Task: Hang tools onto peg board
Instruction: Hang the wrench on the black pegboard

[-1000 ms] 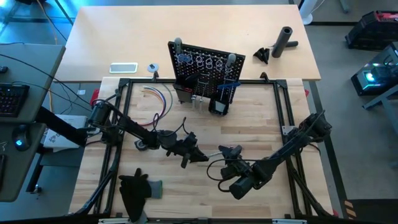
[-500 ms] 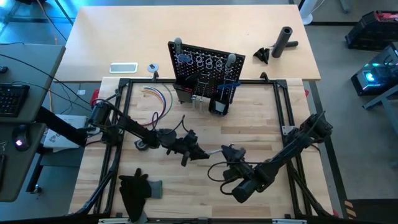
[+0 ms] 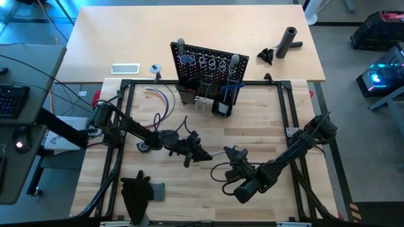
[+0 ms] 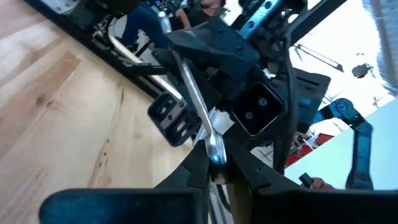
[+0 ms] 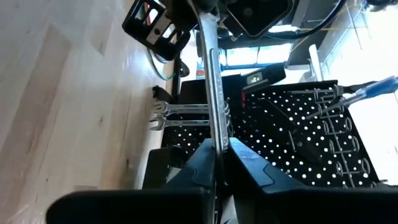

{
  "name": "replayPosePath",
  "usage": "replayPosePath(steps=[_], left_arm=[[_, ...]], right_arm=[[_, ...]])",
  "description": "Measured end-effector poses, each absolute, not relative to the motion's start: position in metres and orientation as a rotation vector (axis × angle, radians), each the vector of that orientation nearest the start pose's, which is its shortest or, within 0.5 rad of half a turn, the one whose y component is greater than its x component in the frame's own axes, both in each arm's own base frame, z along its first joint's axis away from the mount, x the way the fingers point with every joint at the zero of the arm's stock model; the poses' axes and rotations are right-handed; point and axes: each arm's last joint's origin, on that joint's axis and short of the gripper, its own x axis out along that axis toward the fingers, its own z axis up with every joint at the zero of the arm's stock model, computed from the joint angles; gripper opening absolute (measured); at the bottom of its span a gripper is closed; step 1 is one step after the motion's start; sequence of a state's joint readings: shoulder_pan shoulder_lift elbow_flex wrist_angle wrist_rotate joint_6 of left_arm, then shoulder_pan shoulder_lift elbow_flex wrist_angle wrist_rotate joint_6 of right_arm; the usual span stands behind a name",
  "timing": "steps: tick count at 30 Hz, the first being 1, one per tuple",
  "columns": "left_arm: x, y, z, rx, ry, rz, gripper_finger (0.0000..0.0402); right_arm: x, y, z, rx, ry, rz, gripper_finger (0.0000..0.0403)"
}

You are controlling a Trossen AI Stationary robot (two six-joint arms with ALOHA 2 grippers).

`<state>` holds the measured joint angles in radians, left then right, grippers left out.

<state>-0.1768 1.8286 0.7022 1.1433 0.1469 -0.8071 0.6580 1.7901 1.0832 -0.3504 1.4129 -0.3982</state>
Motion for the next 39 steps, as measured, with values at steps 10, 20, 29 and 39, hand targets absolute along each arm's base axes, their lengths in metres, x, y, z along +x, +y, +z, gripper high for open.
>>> replayPosePath(steps=[10, 20, 29, 39], left_arm=[[0.336, -0.066, 0.173, -0.754, 0.059, -0.403, 0.0095], [0.334, -0.069, 0.171, -0.691, 0.097, -0.514, 0.0139], [0.334, -0.068, 0.149, -0.564, 0.290, -0.436, 0.0142], [0.326, -0.077, 0.125, -0.368, 0.472, -0.291, 0.0142]], right_arm=[[0.287, 0.184, 0.186, -1.211, 0.664, -0.611, 0.0005], [0.271, 0.173, 0.205, -0.919, 0.640, -0.569, 0.0005], [0.261, 0.145, 0.227, -0.545, 0.742, -0.494, 0.0005], [0.285, 0.111, 0.214, -0.308, 0.842, -0.379, 0.0005]])
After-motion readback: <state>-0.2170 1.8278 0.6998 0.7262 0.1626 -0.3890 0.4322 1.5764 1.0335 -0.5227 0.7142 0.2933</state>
